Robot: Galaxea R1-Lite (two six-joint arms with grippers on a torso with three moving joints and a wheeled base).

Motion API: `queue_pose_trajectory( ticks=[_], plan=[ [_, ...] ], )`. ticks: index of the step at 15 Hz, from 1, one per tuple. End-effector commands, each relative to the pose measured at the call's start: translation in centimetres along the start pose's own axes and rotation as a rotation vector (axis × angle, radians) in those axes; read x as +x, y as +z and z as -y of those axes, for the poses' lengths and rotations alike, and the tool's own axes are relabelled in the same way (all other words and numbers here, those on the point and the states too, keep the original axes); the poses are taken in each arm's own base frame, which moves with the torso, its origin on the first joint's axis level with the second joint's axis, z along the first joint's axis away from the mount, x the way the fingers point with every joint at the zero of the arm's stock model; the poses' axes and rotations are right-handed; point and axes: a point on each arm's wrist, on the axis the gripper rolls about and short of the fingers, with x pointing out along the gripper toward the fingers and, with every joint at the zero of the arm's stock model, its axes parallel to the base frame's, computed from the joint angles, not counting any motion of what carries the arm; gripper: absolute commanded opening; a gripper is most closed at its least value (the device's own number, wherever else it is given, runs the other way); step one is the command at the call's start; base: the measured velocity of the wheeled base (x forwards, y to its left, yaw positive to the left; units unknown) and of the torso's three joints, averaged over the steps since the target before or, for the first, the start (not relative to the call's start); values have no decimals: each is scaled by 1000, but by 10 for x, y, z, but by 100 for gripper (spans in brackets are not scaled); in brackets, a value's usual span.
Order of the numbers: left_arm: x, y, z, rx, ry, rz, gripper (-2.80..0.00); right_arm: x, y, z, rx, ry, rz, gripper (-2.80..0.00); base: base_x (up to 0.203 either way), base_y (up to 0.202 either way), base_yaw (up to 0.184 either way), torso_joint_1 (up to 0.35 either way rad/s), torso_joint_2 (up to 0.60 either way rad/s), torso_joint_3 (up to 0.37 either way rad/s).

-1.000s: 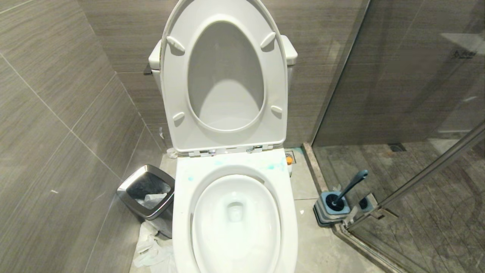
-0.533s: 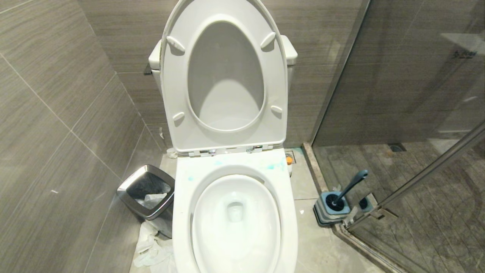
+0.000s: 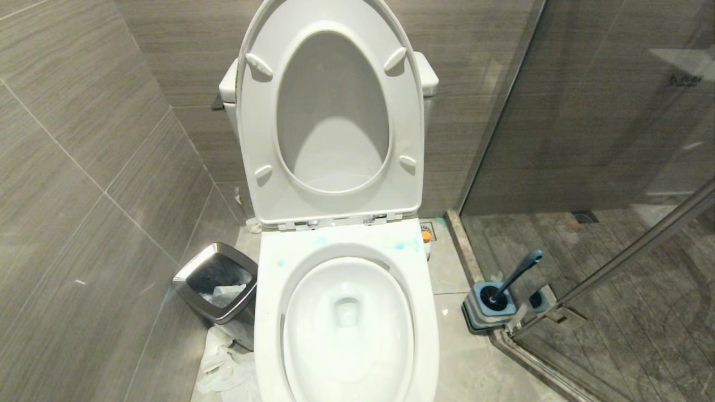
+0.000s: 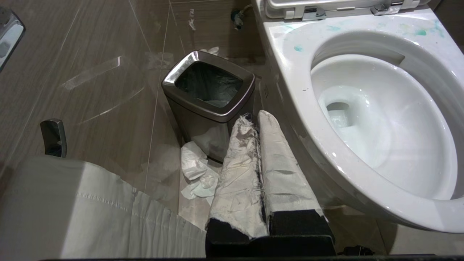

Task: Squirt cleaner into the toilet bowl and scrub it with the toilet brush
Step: Pour in the cleaning agent

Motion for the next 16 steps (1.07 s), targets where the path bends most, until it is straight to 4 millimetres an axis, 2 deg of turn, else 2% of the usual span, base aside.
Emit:
queue_pose_trajectory(
  ticks=[1,16],
  plan=[
    [0,0,0,-1,0,1,-280,0,0,0,0,1,0,-280,0,0,0,0,0,0],
    [0,0,0,-1,0,1,-280,0,0,0,0,1,0,-280,0,0,0,0,0,0]
  ],
)
